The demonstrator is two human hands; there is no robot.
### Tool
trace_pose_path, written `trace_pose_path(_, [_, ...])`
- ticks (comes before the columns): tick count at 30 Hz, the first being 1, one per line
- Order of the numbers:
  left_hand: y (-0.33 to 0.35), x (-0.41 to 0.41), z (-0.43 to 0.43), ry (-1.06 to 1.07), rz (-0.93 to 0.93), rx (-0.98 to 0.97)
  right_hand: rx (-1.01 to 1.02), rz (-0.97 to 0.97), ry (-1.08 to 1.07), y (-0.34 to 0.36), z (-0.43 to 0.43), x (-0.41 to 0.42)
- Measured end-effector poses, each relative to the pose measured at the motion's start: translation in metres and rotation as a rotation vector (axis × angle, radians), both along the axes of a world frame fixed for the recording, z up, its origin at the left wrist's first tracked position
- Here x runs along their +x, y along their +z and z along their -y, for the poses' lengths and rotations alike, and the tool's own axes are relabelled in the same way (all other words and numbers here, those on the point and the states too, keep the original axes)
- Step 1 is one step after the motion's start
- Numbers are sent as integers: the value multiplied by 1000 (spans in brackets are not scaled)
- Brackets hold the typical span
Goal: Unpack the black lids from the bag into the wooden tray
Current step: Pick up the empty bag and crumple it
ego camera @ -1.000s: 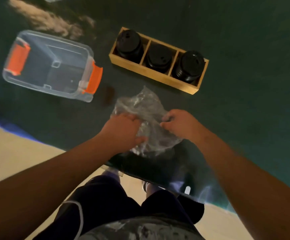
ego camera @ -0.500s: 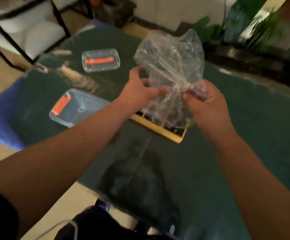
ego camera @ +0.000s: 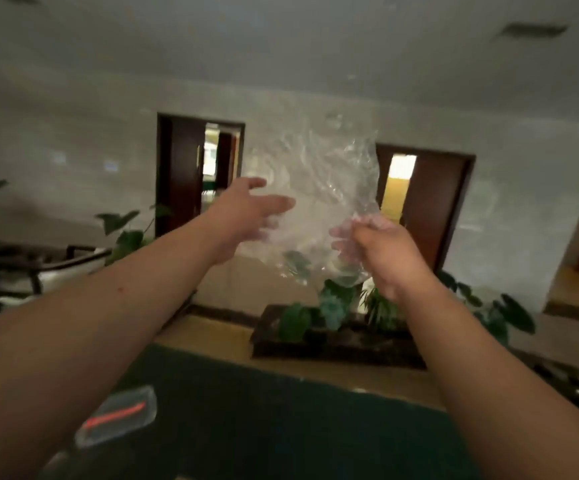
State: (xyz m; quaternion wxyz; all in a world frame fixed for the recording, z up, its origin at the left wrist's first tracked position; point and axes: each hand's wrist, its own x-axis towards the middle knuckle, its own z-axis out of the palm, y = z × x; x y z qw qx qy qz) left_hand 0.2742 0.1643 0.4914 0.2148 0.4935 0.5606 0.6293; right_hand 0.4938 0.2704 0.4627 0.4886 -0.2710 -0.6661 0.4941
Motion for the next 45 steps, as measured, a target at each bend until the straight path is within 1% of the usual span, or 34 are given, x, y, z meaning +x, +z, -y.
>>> trace_pose_path(2, [25, 2, 9, -67, -105, -40, 39, -23, -2, 27, 17, 8])
trace_pose_path(4, [43, 2, 18, -42, -210, 14, 71, -31, 18, 51, 41, 19])
trace_pose_path(7, [66, -5, 38, -93, -254, 101, 138, 18, 6, 83, 78, 32])
trace_pose_path(9, [77, -14, 55, -128, -292, 120, 161, 7, 7, 98, 95, 36])
trace_pose_path(11, [84, -28, 70, -231, -222, 130, 132, -84, -1, 107, 113, 36])
trace_pose_path(13, [90, -41, 85, -396, -75, 158, 89, -173, 3, 111, 133, 31])
trace_pose_path(15, [95, -46, 97, -445, 6, 187, 93, -193, -37, 111, 149, 23])
trace_pose_path(16, [98, -48, 100, -435, 49, 184, 136, -138, -118, 111, 157, 18])
trace_pose_path(18, [103, -48, 106, -439, 95, 139, 300, 31, -324, 109, 169, 9])
trace_pose_path(19, [105, -48, 106, -443, 43, 102, 372, 105, -397, 109, 174, 7])
trace_pose_path(20, [106, -47, 110, -412, -84, 81, 431, 203, -443, 108, 179, 6])
trace_pose_path(21, [106, -47, 114, -341, -251, 86, 481, 337, -453, 107, 184, 6])
trace_pose_path(22, [106, -47, 118, -236, -399, 113, 516, 480, -422, 106, 189, 8])
trace_pose_path(23, [107, -46, 120, -138, -503, 154, 528, 563, -371, 106, 193, 9])
trace_pose_path(24, [108, -45, 121, -85, -554, 189, 532, 558, -323, 107, 198, 10])
trace_pose_path(25, [110, -44, 122, -75, -562, 214, 540, 493, -307, 110, 203, 8])
trace_pose_path(26, [112, -44, 123, -87, -565, 237, 542, 417, -324, 113, 206, 6])
trace_pose_path(27, [115, -41, 125, -105, -570, 252, 534, 381, -349, 118, 207, 1])
trace_pose_path(28, [119, -39, 128, -118, -569, 263, 519, 419, -375, 123, 207, -5])
trace_pose_path(30, [128, -32, 133, -111, -563, 306, 495, 578, -378, 128, 206, -24])
trace_pose_path(31, [131, -29, 136, -89, -538, 348, 480, 585, -371, 129, 203, -33])
trace_pose_path(32, [133, -26, 138, -51, -500, 395, 451, 497, -359, 130, 200, -41])
trace_pose_path(33, [133, -24, 140, -19, -443, 414, 402, 359, -318, 130, 198, -46])
trace_pose_path(34, [134, -24, 142, -14, -377, 376, 333, 210, -258, 130, 197, -50])
trace_pose_path(36, [128, -21, 149, -102, -303, 200, 206, -15, -107, 130, 195, -53])
trace_pose_path(37, [123, -21, 150, -160, -291, 111, 172, -71, -42, 130, 196, -54])
trace_pose_path(39, [117, -22, 147, -222, -250, 38, 143, -107, 22, 128, 193, -52])
trace_pose_path(41, [114, -21, 142, -228, -198, 77, 138, -116, 41, 128, 190, -46])
trace_pose_path(42, [113, -19, 140, -264, -169, 99, 144, -124, 51, 128, 189, -41])
trace_pose_path(45, [114, -10, 143, -439, -11, 127, 144, -184, 133, 130, 187, -26])
